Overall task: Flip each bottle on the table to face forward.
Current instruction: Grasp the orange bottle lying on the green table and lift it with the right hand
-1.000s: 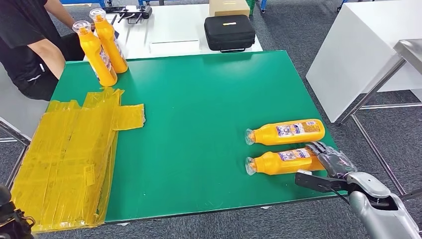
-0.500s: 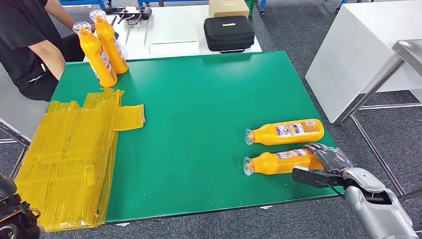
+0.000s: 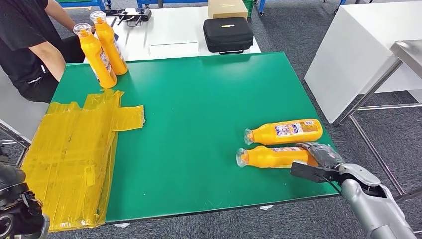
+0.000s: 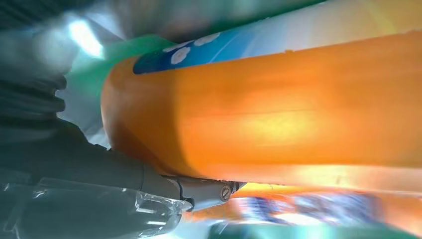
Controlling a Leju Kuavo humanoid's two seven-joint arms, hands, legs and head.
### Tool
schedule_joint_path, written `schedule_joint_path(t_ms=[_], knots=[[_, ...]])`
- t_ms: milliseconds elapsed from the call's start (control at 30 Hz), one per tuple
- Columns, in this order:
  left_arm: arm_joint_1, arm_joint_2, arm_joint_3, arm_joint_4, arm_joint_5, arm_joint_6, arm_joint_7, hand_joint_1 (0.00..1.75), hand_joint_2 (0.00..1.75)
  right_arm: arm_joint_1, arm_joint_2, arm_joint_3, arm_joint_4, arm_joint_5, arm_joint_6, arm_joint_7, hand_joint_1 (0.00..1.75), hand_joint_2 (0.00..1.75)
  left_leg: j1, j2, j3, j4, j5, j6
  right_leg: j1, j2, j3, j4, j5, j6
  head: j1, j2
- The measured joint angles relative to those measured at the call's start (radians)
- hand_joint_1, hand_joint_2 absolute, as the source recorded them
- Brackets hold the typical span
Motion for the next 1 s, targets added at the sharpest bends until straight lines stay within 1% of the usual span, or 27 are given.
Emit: schedule_joint_path(t_ms=[100,167,200,300,367,433,500,533,600,633,700,833,900,1000], knots=[[0.0,0.01,0.002,0.021,0.128,-0.095,0.036,0.0,1.75,0.077,-0.001,-0.023,-0.108,-0.26,0.156,-0.077,1.75,1.75,0.0,-0.002,-0.005,0.0,0.001,0.001,0.0,-0.002,-0.002,0.001,0.0,0.0,-0.001,0.0],[0.0,0.016,0.006,0.034,0.165,-0.121,0.044,0.0,1.75,0.113,-0.004,-0.04,-0.181,-0.372,0.222,-0.094,1.75,1.75,0.0,-0.003,-0.008,0.0,0.002,0.001,-0.001,-0.003,-0.005,0.001,0.0,0.0,-0.001,0.0],[0.0,0.018,0.008,0.04,0.174,-0.126,0.046,0.0,1.75,0.122,-0.007,-0.05,-0.215,-0.408,0.24,-0.094,1.75,1.75,0.0,-0.003,-0.009,0.0,0.002,0.001,-0.001,-0.002,-0.007,0.001,0.0,0.0,-0.001,0.0],[0.0,0.02,0.016,0.053,0.185,-0.134,0.05,0.0,1.75,0.135,-0.017,-0.071,-0.294,-0.456,0.27,-0.088,1.75,1.75,0.0,-0.003,-0.01,0.0,0.002,0.001,-0.001,-0.002,-0.008,0.001,0.0,0.0,0.0,0.0],[0.0,0.02,0.018,0.056,0.198,-0.143,0.055,0.0,1.75,0.14,-0.02,-0.075,-0.323,-0.49,0.287,-0.103,1.75,1.75,0.0,-0.003,-0.012,0.0,0.002,0.001,-0.001,-0.002,-0.009,0.001,0.0,0.0,0.0,0.0],[0.001,0.02,0.02,0.056,0.227,-0.164,0.065,0.0,1.75,0.131,-0.017,-0.081,-0.349,-0.568,0.313,-0.124,1.75,1.75,0.0,-0.004,-0.014,0.0,0.002,0.001,-0.002,-0.002,-0.01,0.001,0.0,0.0,0.0,0.0],[0.003,0.019,0.022,0.053,0.267,-0.194,0.077,0.0,1.75,0.093,-0.009,-0.089,-0.369,-0.642,0.321,-0.121,1.75,1.75,-0.001,-0.003,-0.014,0.0,0.002,0.001,-0.002,-0.002,-0.011,0.001,0.0,0.0,0.0,0.0],[0.006,0.017,0.022,0.049,0.288,-0.21,0.082,0.0,1.75,0.062,-0.003,-0.092,-0.372,-0.656,0.309,-0.109,1.75,1.75,-0.001,-0.002,-0.014,0.0,0.002,0.001,-0.002,-0.001,-0.011,0.001,0.0,0.0,0.0,0.0],[0.01,0.011,0.02,0.034,0.32,-0.233,0.09,0.0,1.75,-0.022,0.016,-0.089,-0.356,-0.637,0.262,-0.082,1.75,1.75,-0.001,0.001,-0.014,0.0,0.002,0.001,-0.002,0.0,-0.012,0.001,0.001,0.0,0.0,0.0],[0.01,0.007,0.019,0.027,0.332,-0.242,0.094,0.0,1.75,-0.074,0.031,-0.082,-0.333,-0.616,0.232,-0.069,1.75,1.75,-0.001,0.001,-0.014,0.0,0.003,0.002,-0.002,0.001,-0.012,0.001,0.002,0.001,0.0,0.0],[0.001,-0.005,0.009,0.015,0.358,-0.259,0.11,0.0,1.75,-0.193,0.077,-0.052,-0.257,-0.567,0.162,-0.045,1.75,1.75,0.0,0.002,-0.014,0.0,0.005,0.001,-0.001,0.002,-0.013,0.001,0.004,0.002,0.0,0.0],[-0.045,-0.034,-0.039,0.008,0.403,-0.286,0.138,0.0,1.75,-0.417,0.214,0.053,-0.058,-0.475,-0.002,0.004,1.75,1.75,0.0,0.002,-0.015,0.0,0.009,0.0,0.0,0.002,-0.014,0.002,0.006,0.001,-0.001,0.0],[-0.067,-0.048,-0.069,0.007,0.413,-0.294,0.145,0.0,1.75,-0.494,0.284,0.107,0.029,-0.459,-0.053,0.027,1.75,1.75,0.001,0.001,-0.015,0.0,0.01,-0.001,0.001,0.001,-0.013,0.002,0.006,0.001,-0.001,0.0],[-0.1,-0.071,-0.114,0.007,0.424,-0.305,0.161,0.0,1.75,-0.567,0.388,0.17,0.134,-0.454,-0.113,0.068,1.75,1.75,0.003,0.0,-0.015,0.0,0.011,-0.001,0.002,0.001,-0.014,0.003,0.006,0.001,-0.001,0.0]])
